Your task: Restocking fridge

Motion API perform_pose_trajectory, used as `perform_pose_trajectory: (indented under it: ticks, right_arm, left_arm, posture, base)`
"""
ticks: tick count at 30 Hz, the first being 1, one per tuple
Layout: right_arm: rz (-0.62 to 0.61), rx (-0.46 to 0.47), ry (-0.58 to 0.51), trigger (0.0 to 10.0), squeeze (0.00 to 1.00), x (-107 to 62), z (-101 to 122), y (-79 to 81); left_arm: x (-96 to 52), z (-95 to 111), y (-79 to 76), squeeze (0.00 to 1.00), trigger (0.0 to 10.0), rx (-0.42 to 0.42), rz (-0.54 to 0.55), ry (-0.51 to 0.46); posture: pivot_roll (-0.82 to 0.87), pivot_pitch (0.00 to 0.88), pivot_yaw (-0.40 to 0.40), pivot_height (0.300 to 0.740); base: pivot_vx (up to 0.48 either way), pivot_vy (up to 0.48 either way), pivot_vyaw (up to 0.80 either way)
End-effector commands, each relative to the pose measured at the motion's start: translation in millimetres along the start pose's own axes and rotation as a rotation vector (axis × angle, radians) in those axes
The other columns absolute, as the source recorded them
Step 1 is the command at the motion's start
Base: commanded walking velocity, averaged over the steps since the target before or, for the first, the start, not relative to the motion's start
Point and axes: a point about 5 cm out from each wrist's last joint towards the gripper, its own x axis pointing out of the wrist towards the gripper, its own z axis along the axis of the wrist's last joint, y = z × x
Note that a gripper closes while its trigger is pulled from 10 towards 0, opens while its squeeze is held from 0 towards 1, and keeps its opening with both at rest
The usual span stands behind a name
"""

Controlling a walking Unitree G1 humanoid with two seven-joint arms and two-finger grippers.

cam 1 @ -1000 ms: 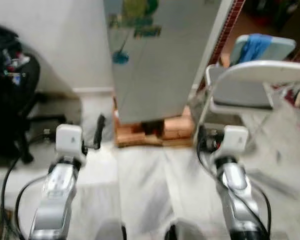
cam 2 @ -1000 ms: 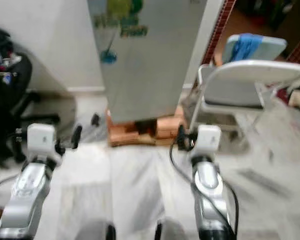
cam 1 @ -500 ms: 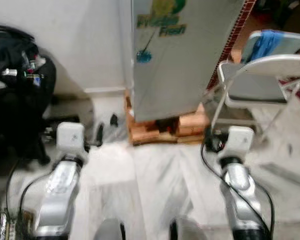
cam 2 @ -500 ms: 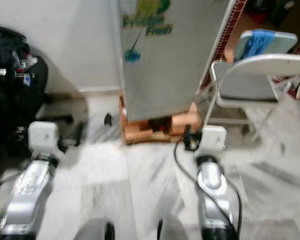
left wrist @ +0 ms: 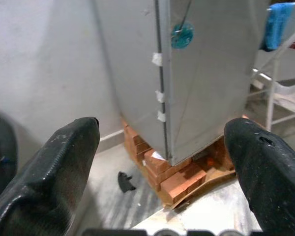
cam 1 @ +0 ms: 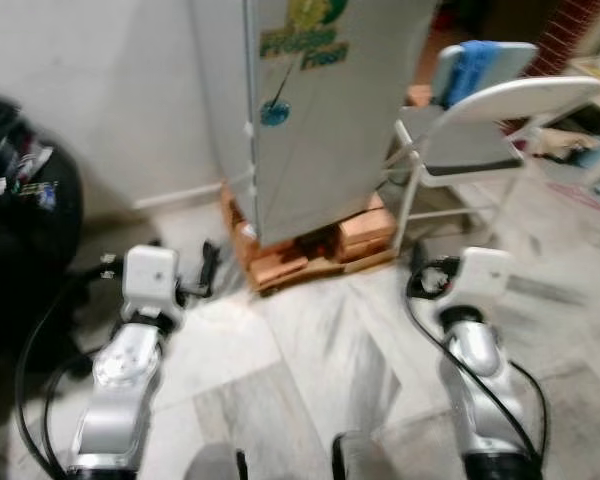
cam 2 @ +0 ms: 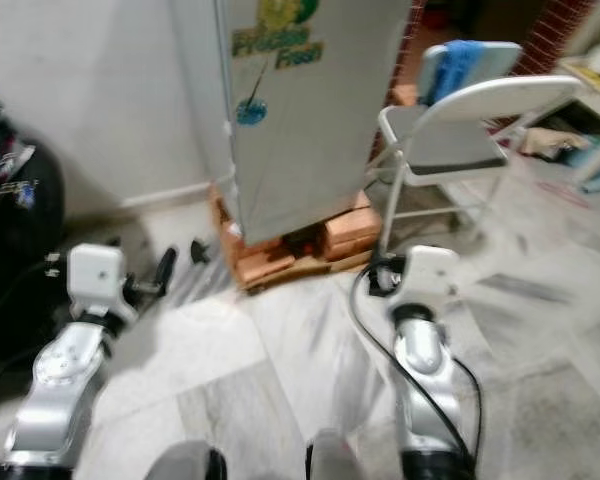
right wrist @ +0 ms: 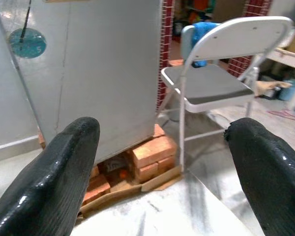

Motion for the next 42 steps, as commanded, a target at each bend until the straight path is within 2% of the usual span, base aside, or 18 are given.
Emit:
perform_pose_trajectory:
  ticks: [1, 8, 21, 39, 40, 42]
  right_arm:
    - [-0.010, -0.014, -0.008, 10.0, 0.00, 1.1, 4.2, -6.4]
    - [0.002, -0.008, -0.014, 10.0, 0.00, 2.8, 6.0, -3.4]
    - [0.013, -0.002, -0.026, 10.0, 0.00, 4.5, 8.7, -1.1]
    - [0.008, -0.067, -0.041, 10.0, 0.00, 7.5, 9.3, 1.5]
    - [0.008, -0.077, -0.043, 10.0, 0.00, 8.2, 9.7, 1.5]
    - [0.008, -0.085, -0.045, 10.0, 0.00, 8.5, 10.0, 1.6]
  left_arm:
    - [1.2, 2.0, -8.7, 0.00, 10.0, -0.013, -0.036, -0.011]
    - [0.4, 0.8, -8.3, 0.00, 10.0, -0.021, -0.038, -0.008]
    - [0.2, 1.0, -11.5, 0.00, 10.0, 0.021, -0.058, -0.019]
    - [0.6, 0.1, -11.2, 0.00, 10.0, 0.050, -0.069, -0.025]
    - [1.0, -0.7, -11.6, 0.00, 10.0, 0.013, -0.071, -0.016]
    - [1.0, -0.8, -10.9, 0.00, 10.0, -0.010, -0.071, -0.016]
  posture:
    - [0.01, 0.086, -0.005, 0.740]
    - [0.01, 0.080, -0.010, 0.740]
    - [0.01, 0.081, -0.013, 0.740]
    - [0.01, 0.076, -0.018, 0.740]
    - [0.01, 0.077, -0.019, 0.740]
    - [0.01, 0.077, -0.019, 0.740]
  base:
    - [0.000, 0.458, -0.80]
    - [0.000, 0.459, -0.80]
    - [0.040, 0.429, -0.76]
    - [0.432, 0.039, 0.00]
    - [0.465, 0.000, 0.00]
    - [0.446, 0.000, 0.00]
